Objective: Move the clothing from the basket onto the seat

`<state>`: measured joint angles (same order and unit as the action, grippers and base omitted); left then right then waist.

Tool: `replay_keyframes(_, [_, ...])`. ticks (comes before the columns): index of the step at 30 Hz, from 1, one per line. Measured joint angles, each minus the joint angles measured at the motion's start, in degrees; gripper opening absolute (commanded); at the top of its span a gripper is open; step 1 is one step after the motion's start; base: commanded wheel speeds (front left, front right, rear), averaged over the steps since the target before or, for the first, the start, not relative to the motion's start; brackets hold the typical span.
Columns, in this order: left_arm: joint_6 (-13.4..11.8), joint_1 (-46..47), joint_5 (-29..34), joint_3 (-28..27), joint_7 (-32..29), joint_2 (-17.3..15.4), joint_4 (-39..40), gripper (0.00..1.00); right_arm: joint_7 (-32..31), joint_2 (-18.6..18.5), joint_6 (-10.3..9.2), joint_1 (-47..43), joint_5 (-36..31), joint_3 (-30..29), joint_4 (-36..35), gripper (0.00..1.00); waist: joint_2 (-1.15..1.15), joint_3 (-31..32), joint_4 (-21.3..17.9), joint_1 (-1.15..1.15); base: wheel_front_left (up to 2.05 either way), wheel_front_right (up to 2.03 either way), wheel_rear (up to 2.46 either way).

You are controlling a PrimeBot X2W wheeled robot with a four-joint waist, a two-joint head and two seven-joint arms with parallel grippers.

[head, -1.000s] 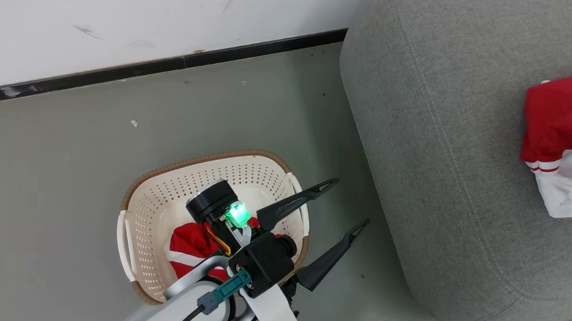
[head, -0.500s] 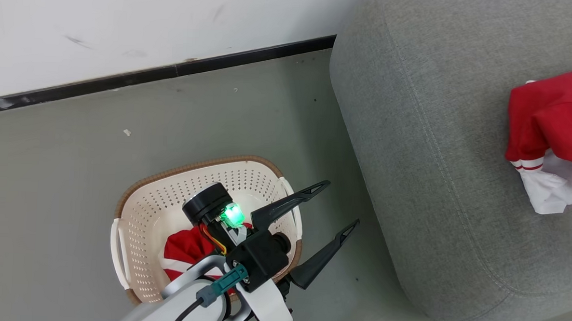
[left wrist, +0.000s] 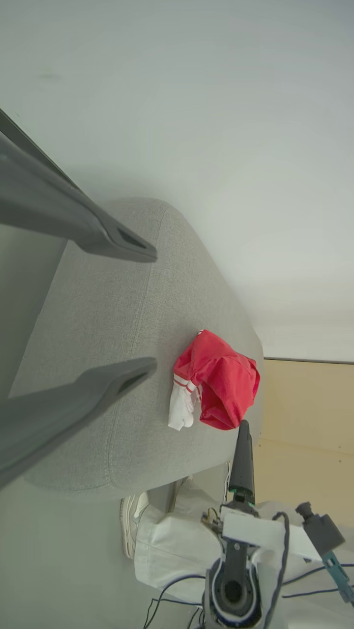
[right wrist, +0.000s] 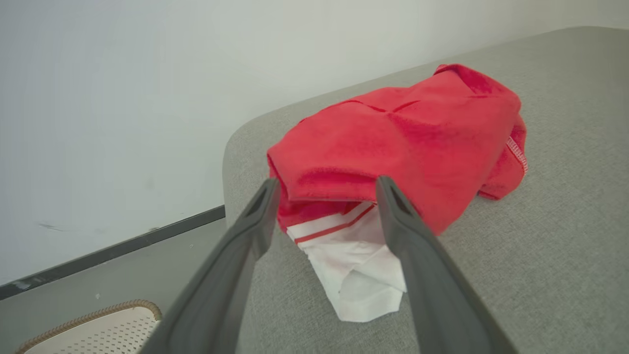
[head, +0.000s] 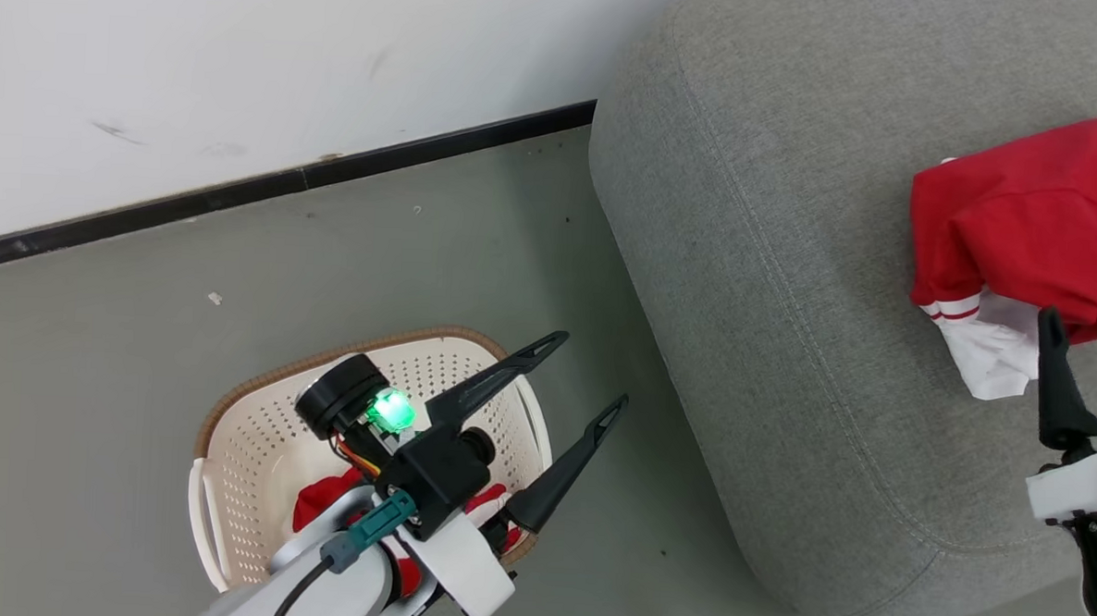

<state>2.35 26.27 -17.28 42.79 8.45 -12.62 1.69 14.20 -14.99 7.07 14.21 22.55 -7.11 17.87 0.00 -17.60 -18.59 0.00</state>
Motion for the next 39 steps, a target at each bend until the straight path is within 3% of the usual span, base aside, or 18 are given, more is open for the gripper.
replay_keyframes(9, [-2.9, -3.2, -1.3, -3.8, 2.5, -0.6, -1.8, 1.00, 0.0, 0.4, 0.00, -2.3, -3.0, 3.0, -8.3, 1.00, 0.00, 3.2, -0.5, 0.00, 0.00, 0.00, 0.00])
replay_keyframes(19, [-8.4, -8.5, -2.9, -10.3, 4.3, -2.2, -4.5, 1.00, 0.0, 1.3, 0.00, -1.9, -9.4, 8.1, -10.6, 1.00, 0.00, 6.5, 2.1, 0.00, 0.00, 0.00, 0.00])
replay_keyframes(29, [-14.4, -16.2, -5.6, -18.0, 5.5, -2.5, -6.3, 1.00, 0.0, 5.4, 0.00, -1.1, -15.4, 9.8, -11.8, 1.00, 0.00, 9.7, 6.5, 0.00, 0.00, 0.00, 0.00])
replay_keyframes(39, [-17.4, -21.9, -7.1, -22.5, 5.8, -2.9, -7.6, 1.00, 0.0, 10.3, 0.01, -5.7, -18.9, 8.1, -12.7, 1.00, 0.00, 12.8, 11.0, 0.00, 0.00, 0.00, 0.00])
